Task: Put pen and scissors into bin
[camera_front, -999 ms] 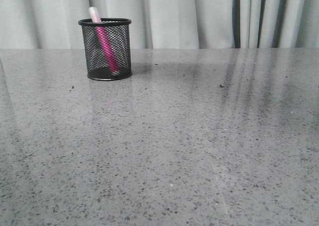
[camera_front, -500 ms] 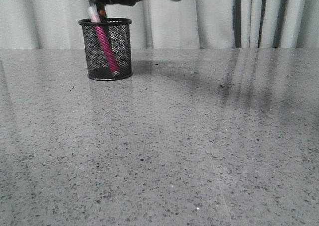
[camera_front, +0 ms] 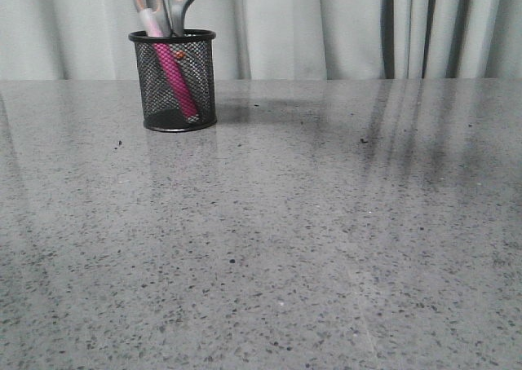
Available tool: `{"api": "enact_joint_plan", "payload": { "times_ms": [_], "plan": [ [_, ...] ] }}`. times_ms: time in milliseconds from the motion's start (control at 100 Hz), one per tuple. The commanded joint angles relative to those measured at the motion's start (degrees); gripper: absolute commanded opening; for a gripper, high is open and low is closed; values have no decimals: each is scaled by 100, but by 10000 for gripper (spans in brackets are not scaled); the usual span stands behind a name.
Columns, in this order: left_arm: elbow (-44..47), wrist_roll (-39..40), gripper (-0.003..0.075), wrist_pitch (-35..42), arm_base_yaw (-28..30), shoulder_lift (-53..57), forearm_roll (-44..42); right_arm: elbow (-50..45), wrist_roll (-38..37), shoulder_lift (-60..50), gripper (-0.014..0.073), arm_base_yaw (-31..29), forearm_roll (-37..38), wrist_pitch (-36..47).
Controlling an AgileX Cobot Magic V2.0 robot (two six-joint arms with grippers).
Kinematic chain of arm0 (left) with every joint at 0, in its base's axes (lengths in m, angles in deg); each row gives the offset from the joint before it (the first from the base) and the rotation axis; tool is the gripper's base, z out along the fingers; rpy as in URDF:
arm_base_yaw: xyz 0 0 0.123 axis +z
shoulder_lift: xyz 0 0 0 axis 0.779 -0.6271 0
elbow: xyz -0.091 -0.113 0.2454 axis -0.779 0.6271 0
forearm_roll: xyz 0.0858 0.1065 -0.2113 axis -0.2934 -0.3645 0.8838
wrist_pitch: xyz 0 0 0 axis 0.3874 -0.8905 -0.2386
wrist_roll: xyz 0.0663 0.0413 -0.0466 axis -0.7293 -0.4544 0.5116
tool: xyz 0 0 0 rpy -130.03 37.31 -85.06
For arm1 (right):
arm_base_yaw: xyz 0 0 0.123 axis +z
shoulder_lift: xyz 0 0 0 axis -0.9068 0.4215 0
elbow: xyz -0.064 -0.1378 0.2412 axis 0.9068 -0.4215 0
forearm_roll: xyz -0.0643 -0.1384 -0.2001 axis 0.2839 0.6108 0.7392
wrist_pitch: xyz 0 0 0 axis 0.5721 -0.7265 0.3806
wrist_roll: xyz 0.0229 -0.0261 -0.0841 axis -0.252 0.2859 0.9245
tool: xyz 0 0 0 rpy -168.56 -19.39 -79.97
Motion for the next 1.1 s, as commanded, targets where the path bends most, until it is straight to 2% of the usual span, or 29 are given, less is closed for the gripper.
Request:
{"api": "enact_joint_plan", "payload": {
  "times_ms": [0,90,160,230,260,280,450,610,729,889,1089],
  "plan": [
    [178,921,-19,380,36,4,-824,153,41,-866,430,-12,47,-1],
    [614,1614,-19,495,110,146,-1607,76,146,-1394,421,-12,233,-262],
    [951,2110,-19,564,182,309,-2125,-21,200,-1864,325,-12,285,-674],
    [1268,2590,-19,578,268,513,-2535,-259,337,-2387,111,-12,296,-1236],
    [1392,2778,-19,578,304,603,-2652,-473,398,-2675,-22,-12,296,-1478],
    [1485,2876,-19,578,324,675,-2721,-582,455,-2792,-74,-12,296,-1563],
    [2149,3084,-19,477,529,1326,-2824,-2785,803,-4520,-70,-12,296,-1374],
    [2474,3084,-19,-25,568,1865,-2824,-5036,803,-6181,-70,-12,311,-1275],
    [2510,3084,-19,-202,568,2043,-2757,-6223,803,-7265,-70,-12,449,-934],
    [2510,3084,-19,-191,568,2054,-2757,-6857,803,-8422,-70,-12,449,-896],
    [2510,3084,-19,-191,568,2054,-2757,-6917,803,-8938,-70,-12,449,-1244]
  ]
}}
